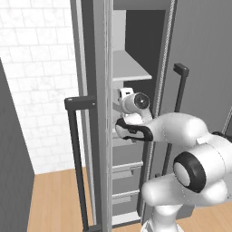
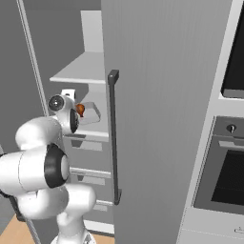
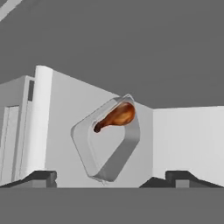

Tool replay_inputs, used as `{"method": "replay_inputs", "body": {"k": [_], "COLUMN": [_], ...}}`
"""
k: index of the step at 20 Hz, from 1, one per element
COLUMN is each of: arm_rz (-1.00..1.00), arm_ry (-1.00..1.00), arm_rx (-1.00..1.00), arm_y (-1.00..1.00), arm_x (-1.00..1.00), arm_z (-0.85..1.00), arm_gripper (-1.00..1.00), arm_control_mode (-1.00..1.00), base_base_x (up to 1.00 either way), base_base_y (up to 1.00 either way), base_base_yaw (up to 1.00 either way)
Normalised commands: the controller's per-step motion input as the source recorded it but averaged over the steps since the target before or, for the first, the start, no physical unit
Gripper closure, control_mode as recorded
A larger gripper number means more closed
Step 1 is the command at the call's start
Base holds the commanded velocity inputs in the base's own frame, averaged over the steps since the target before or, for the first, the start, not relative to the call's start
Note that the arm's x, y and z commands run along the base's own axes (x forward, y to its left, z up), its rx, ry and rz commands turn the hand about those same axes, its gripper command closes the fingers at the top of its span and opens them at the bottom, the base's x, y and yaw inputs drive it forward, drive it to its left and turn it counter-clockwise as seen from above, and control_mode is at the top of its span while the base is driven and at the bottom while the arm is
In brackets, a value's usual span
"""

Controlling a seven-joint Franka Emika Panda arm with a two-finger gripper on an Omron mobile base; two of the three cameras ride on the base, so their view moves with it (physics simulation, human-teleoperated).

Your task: Take the meat container that has the chicken drumstick and place it on the second highest rack of the freezer. Then take the vegetable container that has the avocado and tomato and place it on the highest rack of the freezer.

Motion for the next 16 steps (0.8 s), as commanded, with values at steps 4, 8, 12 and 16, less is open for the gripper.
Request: {"method": "replay_inputs", "body": {"k": [4, 8, 12, 16], "arm_rz": [-0.03, -0.02, 0.0, 0.0], "arm_ry": [0.09, 0.16, 0.02, 0.0], "arm_rx": [0.0, -0.02, -0.06, 0.0], "arm_y": [-0.29, -0.29, -0.17, -0.23], "arm_x": [-1.0, -0.95, -0.9, -1.0], "arm_z": [0.95, 0.39, 0.0, 0.09], "arm_gripper": [-1.0, -1.0, -1.0, -1.0], "arm_control_mode": [-1.0, -1.0, -1.0, -1.0], "base_base_x": [0.0, 0.0, 0.0, 0.0], "base_base_y": [0.0, 0.0, 0.0, 0.0], "base_base_yaw": [0.0, 0.0, 0.0, 0.0]}}
